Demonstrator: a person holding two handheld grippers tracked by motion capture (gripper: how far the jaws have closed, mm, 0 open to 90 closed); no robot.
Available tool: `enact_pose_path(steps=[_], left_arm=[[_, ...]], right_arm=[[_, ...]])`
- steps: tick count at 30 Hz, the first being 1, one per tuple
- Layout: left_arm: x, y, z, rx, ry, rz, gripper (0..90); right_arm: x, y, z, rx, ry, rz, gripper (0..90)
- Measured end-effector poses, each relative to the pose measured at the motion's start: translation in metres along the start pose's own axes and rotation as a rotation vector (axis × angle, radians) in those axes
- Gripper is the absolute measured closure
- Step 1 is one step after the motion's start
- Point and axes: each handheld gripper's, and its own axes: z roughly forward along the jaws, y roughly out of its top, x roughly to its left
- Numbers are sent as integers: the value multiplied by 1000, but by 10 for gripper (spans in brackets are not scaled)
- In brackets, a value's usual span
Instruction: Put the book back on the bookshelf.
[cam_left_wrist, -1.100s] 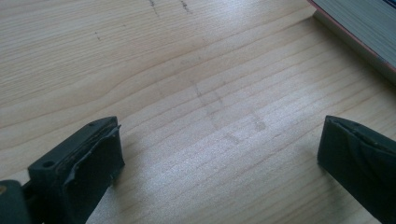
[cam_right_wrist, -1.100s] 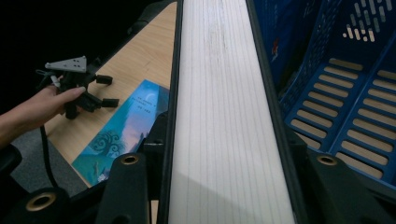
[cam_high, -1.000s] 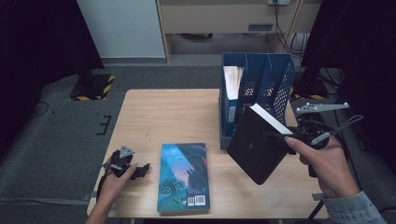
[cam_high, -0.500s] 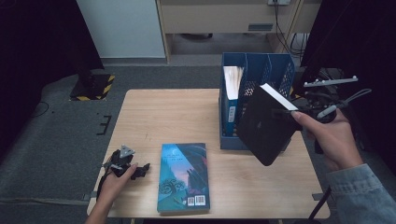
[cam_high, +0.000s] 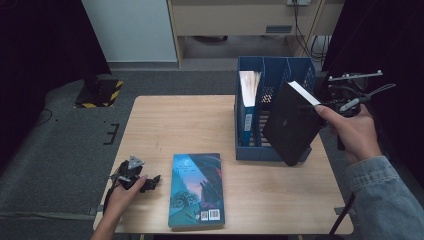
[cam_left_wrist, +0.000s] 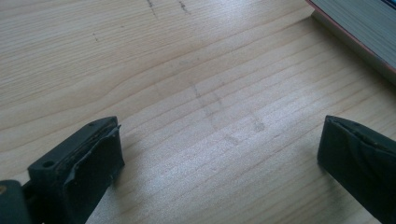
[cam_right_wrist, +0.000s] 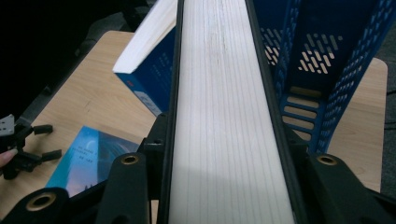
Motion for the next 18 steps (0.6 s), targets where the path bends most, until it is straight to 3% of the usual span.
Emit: enact_pose_path(steps=[12,18], left_arm=[[0,0,0,3,-1,6,0],[0,0,0,4,-1,7,0]], right_arm=[[-24,0,4,-9,-6,76,526],[-31,0,1,-23,-16,89,525]])
